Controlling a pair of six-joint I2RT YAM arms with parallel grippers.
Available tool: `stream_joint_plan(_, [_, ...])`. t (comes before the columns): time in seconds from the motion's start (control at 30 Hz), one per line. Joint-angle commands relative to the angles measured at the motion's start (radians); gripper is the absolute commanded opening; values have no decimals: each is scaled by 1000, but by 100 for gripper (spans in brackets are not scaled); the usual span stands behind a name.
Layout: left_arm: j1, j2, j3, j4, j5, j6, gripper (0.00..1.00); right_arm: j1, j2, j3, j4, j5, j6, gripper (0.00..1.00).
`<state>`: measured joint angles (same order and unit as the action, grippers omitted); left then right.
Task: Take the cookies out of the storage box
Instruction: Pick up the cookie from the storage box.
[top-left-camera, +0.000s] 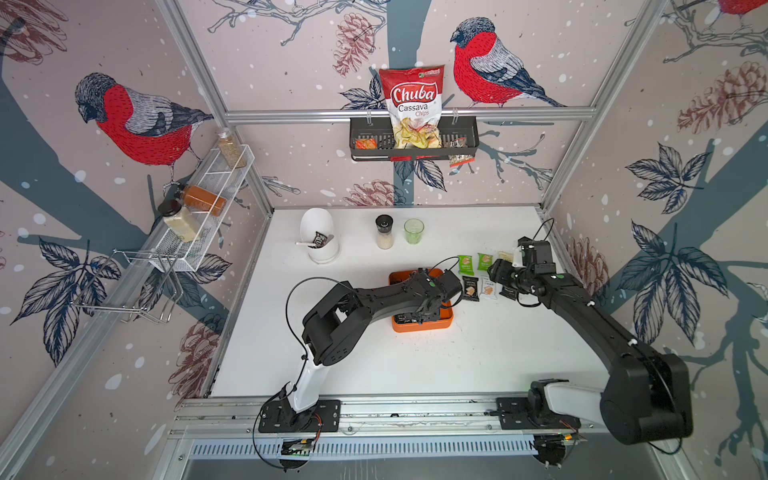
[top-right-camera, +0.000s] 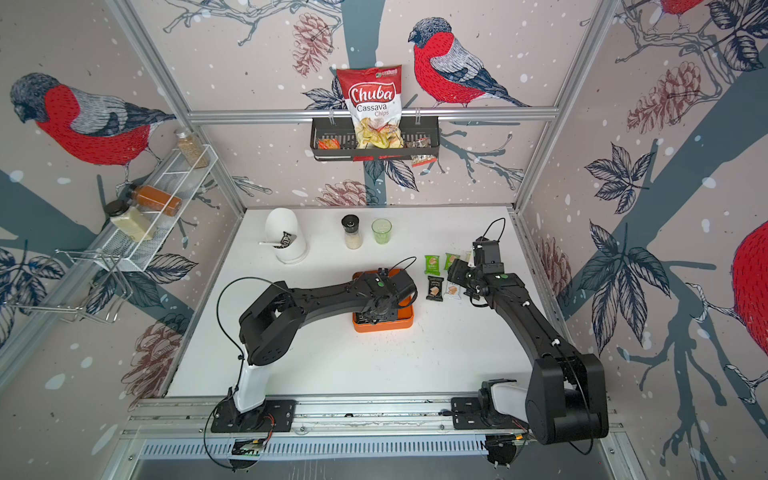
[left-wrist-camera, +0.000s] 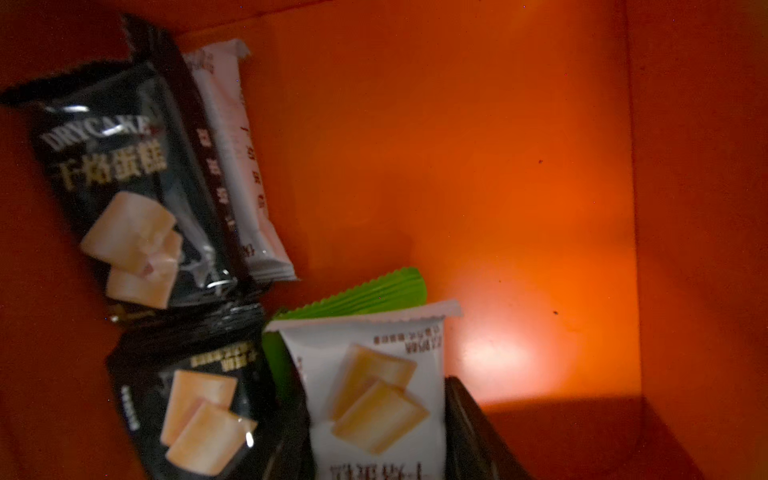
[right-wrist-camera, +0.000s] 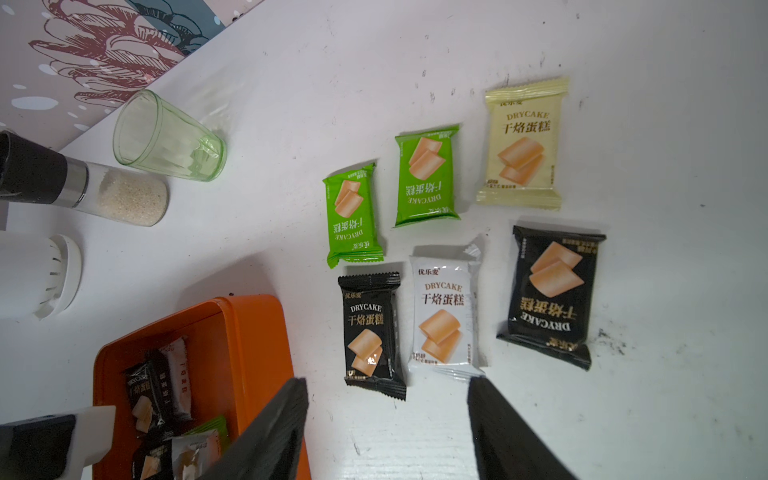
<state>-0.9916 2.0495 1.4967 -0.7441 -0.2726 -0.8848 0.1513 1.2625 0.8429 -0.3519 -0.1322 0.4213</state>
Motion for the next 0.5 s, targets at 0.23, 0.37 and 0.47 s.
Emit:
stream_joint_plan(0.23, [-4, -20, 42, -10, -36, 19, 47, -2, -5, 5, 10, -2, 0, 67])
stream_joint_plan(0.37, [-3, -23, 67, -23, -49, 27, 48, -2, -5, 5, 11, -7, 1, 67])
stream_joint_plan(0.47, [-2, -23, 77, -28, -54, 30, 47, -2, -6, 2, 13, -14, 4, 67])
